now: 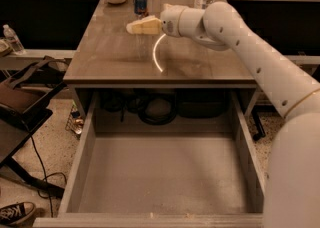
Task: Place redbull can into top drawer
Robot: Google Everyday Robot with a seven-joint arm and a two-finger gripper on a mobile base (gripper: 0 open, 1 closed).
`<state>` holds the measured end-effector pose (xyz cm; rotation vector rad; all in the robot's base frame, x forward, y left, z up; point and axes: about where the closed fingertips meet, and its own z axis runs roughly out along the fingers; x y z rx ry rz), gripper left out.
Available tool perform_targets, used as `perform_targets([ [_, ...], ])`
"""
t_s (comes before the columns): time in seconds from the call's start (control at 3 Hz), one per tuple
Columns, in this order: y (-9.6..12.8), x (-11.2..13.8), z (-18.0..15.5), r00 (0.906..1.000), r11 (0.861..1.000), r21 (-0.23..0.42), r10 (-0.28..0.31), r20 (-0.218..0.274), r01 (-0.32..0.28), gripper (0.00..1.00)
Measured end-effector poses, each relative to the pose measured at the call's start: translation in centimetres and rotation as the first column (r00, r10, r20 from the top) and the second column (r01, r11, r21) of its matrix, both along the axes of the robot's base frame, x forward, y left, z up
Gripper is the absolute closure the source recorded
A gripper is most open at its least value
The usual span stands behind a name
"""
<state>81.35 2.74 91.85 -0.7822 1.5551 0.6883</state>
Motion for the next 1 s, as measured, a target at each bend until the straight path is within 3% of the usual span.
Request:
perform_targets([
  [0.33,2.2,3.4,0.1,0.9991,1.000,0.006,0.008,0.042,-0.008,0.00],
  [1.0,3.1,8.0,-0.8,0.9960,1.000,0.023,0.001,0.090,-0.003,0.03],
])
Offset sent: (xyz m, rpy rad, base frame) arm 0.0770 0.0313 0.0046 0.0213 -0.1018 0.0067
